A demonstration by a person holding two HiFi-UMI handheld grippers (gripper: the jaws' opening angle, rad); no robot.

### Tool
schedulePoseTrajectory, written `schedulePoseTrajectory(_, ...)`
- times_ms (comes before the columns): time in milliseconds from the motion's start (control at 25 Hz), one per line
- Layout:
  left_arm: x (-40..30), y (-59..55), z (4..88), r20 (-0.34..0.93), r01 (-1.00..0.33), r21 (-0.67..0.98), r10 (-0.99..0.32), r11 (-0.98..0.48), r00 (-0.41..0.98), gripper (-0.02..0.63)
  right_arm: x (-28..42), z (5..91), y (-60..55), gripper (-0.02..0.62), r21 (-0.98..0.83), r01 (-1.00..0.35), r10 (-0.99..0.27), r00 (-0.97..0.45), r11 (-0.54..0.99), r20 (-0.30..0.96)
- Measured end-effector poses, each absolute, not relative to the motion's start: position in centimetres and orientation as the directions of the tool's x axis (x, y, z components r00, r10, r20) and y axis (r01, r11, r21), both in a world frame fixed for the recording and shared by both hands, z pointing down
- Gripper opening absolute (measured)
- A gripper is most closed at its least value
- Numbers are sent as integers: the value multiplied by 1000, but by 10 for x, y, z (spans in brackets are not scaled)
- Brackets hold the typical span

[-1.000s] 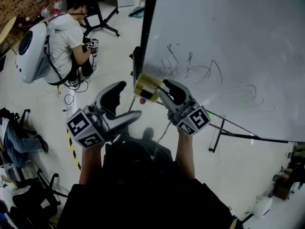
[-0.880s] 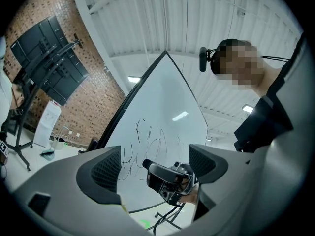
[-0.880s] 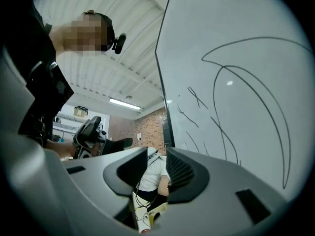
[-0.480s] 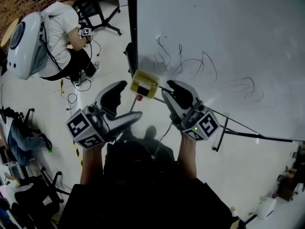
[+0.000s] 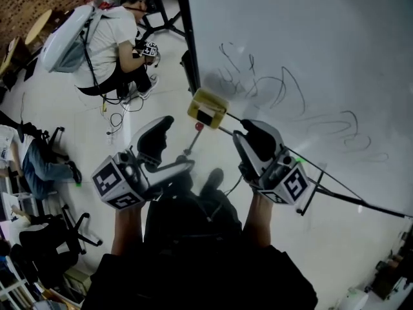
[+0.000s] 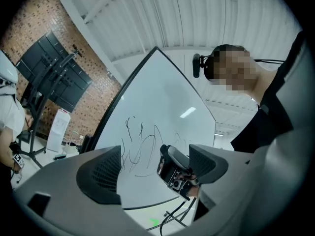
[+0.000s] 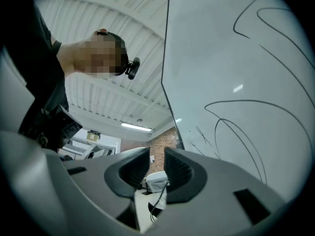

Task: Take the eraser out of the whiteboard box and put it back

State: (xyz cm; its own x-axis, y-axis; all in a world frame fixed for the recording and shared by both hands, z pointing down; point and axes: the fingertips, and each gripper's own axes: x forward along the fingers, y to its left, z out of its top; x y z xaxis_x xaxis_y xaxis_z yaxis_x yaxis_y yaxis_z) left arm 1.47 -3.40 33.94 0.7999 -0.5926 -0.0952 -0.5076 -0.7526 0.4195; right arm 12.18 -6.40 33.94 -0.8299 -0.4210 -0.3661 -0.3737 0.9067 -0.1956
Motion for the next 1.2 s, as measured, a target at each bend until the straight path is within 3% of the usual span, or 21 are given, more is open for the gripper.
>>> schedulePoseTrajectory(200,-1,-16,333,-88,-544,413,-627,-730,774,430,114,330,-51,103,-210,-335,-394,-822,919,-412)
schedulePoseTrajectory(640,-70,50,312,-186,-479,389,-576,-787,796,430,60,292,11,97,-136,-390,-409,-804,911,-432)
schedulePoseTrajectory(1200,-170,154,316,-351,-292,426,-454,-857,819,430,-35,275,157,95,-74,-584,-573,-752,808,-327)
